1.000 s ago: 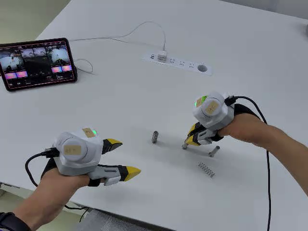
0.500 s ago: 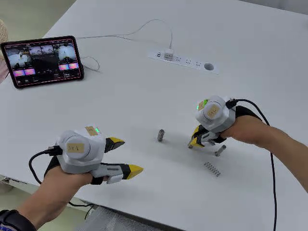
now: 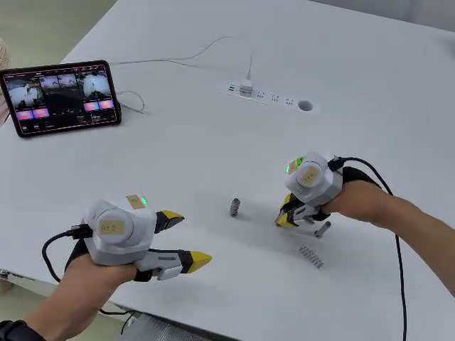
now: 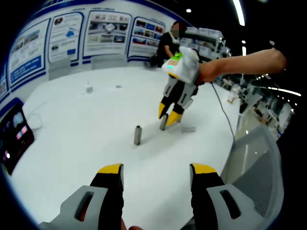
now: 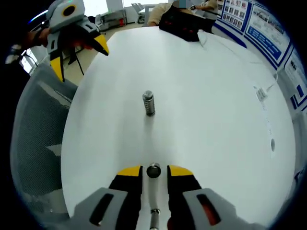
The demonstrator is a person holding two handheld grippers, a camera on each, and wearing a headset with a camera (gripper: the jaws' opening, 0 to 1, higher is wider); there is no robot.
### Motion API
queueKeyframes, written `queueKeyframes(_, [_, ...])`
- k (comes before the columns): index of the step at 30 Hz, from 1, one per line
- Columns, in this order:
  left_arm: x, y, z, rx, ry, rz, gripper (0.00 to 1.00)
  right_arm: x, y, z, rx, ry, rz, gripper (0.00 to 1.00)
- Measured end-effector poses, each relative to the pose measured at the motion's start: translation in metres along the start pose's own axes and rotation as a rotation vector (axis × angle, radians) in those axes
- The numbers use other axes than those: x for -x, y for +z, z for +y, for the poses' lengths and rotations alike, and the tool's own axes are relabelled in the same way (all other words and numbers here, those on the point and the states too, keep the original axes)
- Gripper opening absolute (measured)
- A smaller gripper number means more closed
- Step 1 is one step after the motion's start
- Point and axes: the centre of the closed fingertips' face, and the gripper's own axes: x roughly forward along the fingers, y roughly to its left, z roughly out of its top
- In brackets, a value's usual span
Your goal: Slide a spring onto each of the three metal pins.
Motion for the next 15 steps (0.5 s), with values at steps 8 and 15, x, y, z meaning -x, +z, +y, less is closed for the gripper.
queueKeyframes(8, [-0.004, 0.006, -0.003, -0.018, -0.019, 0.0, 0.57, 0.011, -0.008, -0.004, -0.04, -0.042, -0.006, 0.32])
queueKeyframes(15, [-0.004, 0.012, -0.005, -0.03, -0.025, -0.01, 0.57, 0.024, -0.013, -0.001, -0.093, -0.075, -0.038, 0.41])
